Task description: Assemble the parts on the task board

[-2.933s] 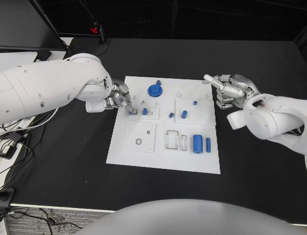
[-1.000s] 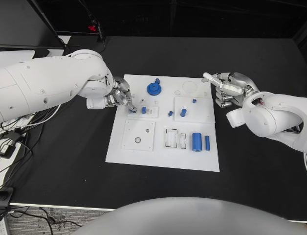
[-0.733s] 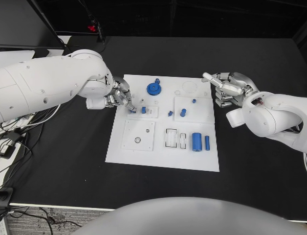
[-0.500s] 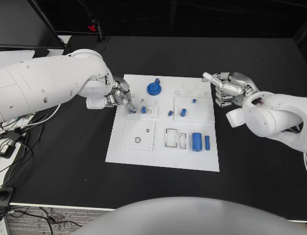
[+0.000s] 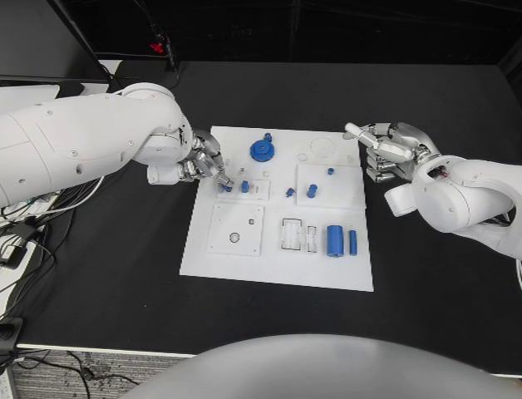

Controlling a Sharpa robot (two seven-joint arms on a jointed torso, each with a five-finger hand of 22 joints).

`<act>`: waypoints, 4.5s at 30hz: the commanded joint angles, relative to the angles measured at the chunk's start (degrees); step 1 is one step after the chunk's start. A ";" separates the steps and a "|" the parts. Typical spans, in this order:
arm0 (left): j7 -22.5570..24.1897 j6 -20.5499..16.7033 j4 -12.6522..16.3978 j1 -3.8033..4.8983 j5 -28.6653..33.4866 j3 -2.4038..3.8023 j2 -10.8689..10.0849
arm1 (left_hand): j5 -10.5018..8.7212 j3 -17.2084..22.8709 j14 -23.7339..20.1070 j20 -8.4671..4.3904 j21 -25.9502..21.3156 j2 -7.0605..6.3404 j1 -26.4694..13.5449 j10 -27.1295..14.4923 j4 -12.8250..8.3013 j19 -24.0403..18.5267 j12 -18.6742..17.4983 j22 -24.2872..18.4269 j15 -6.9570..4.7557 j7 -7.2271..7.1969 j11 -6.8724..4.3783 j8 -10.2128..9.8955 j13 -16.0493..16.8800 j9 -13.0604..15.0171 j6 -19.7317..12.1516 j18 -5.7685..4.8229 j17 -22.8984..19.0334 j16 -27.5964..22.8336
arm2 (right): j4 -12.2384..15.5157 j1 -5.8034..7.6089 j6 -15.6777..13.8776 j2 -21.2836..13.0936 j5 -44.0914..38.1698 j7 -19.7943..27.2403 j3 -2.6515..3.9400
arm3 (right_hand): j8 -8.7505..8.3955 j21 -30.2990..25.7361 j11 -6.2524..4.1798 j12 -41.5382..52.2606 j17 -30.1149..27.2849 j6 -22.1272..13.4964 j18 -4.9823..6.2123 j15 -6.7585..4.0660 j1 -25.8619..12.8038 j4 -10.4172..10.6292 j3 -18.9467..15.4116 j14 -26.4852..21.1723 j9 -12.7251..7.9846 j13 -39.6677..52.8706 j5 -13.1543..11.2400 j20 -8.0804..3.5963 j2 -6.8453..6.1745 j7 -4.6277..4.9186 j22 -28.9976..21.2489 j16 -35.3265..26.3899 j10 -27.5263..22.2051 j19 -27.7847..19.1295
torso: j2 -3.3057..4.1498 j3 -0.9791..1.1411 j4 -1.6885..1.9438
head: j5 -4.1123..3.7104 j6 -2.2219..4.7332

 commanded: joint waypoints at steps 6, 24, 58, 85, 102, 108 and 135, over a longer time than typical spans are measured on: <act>-2.83 1.46 -0.25 -0.42 -0.40 -0.25 0.21 | -4.50 -4.84 6.00 0.51 0.18 -3.02 -8.38 6.18 -0.20 5.97 -0.40 15.09 0.56 -0.06 -0.03 -0.28 14.60 -0.28 -0.66 -0.80 15.09 0.05 | 0.20 0.07 0.36 -0.09 -0.02 0.27 0.02 | 0.47 0.17 0.29 0.15 15.10 -0.29 -0.41 0.30 0.20 -0.10 -0.47 6.05 -0.18 15.08 0.36 0.27 0.52 2.77 15.10 0.14 6.07 6.24 | 0.00 0.02 0.02 | -0.14 -0.03; -2.80 0.63 -0.37 -0.45 -0.40 -0.25 0.13 | -10.44 -10.38 6.00 0.61 0.18 -4.31 -14.35 6.18 -0.20 5.97 -0.40 15.09 0.68 0.07 0.06 0.20 14.60 -0.36 -0.63 -0.80 15.09 0.05 | 0.16 0.07 0.38 -0.16 -0.18 0.05 0.02 | 0.75 0.17 0.25 0.15 15.10 -0.08 -0.41 0.28 0.81 -0.19 -0.39 6.05 -0.25 15.08 0.47 0.27 0.57 2.72 15.10 0.14 6.07 6.24 | 0.00 -0.01 0.03 | -0.11 -0.24; 6.58 -6.71 1.39 -0.36 -0.40 -0.24 -3.12 | -12.90 -15.02 6.00 0.19 0.18 -0.99 -16.05 6.18 -0.35 5.97 -0.40 15.09 0.07 -0.93 -0.81 9.22 14.60 7.29 -2.70 -0.80 15.09 0.05 | -0.17 -0.27 0.59 0.12 -0.22 -0.16 0.00 | 0.82 0.17 0.24 0.15 15.10 -0.05 -0.41 0.27 0.90 -0.15 -0.38 6.05 -0.28 15.08 0.51 0.26 0.63 2.71 15.10 0.14 6.07 6.24 | 0.02 0.00 -0.04 | 0.13 0.35; 5.57 -0.30 -1.15 -0.37 -0.40 -0.24 -1.05 | -12.31 -16.57 6.00 -0.51 0.18 1.04 -12.74 6.18 -0.19 5.97 -0.40 15.09 -0.56 -1.51 -1.42 8.00 14.60 6.98 -1.09 -0.80 15.09 0.05 | -0.07 -0.28 0.52 0.12 -0.24 0.26 0.00 | 0.86 0.17 0.24 0.15 15.10 -0.04 -0.41 0.27 0.95 -0.12 -0.39 6.05 -0.31 15.08 0.54 0.26 0.67 2.71 15.10 0.14 6.07 6.24 | 0.03 -0.01 -0.12 | 0.04 0.57; 4.13 2.64 -3.94 -0.37 -0.40 -0.24 0.75 | -9.34 -16.49 6.00 -0.54 0.18 1.61 -11.17 6.18 -0.34 5.97 -0.40 15.09 -0.65 -1.75 -1.62 6.79 14.60 6.54 -0.77 -0.80 15.09 0.05 | 0.06 -0.28 0.44 0.05 -0.24 0.32 0.00 | 0.87 0.17 0.23 0.15 15.10 -0.05 -0.41 0.27 0.96 -0.10 -0.40 6.05 -0.32 15.08 0.55 0.26 0.68 2.71 15.10 0.14 6.07 6.24 | 0.01 -0.01 -0.02 | -0.25 0.36; 3.83 3.00 -4.46 -0.37 -0.40 -0.24 1.18 | -7.66 -16.10 6.00 -0.58 0.18 1.94 -9.95 6.18 -0.33 5.97 -0.40 15.09 -0.71 -1.85 -1.71 6.33 14.60 6.43 -0.60 -0.80 15.09 0.05 | 0.06 -0.28 0.44 0.06 -0.24 0.25 0.00 | 0.87 0.17 0.23 0.15 15.10 -0.05 -0.41 0.27 0.96 -0.10 -0.40 6.05 -0.32 15.08 0.55 0.26 0.68 2.71 15.10 0.14 6.07 6.24 | 0.01 0.02 -0.05 | -0.24 0.28; 3.08 6.08 -6.57 -0.39 -0.40 -0.24 3.08 | -3.66 -14.09 6.00 -0.81 0.18 1.23 -4.31 6.18 -0.34 5.97 -0.40 15.09 -0.95 -2.02 -1.91 5.22 14.60 6.51 -0.42 -0.80 15.09 0.05 | 0.02 -0.28 0.39 0.10 -0.24 0.09 0.00 | 0.87 0.17 0.23 0.15 15.10 -0.05 -0.41 0.27 0.96 -0.10 -0.40 6.05 -0.32 15.08 0.55 0.26 0.68 2.71 15.10 0.14 6.07 6.24 | 0.01 0.01 -0.02 | -0.46 0.13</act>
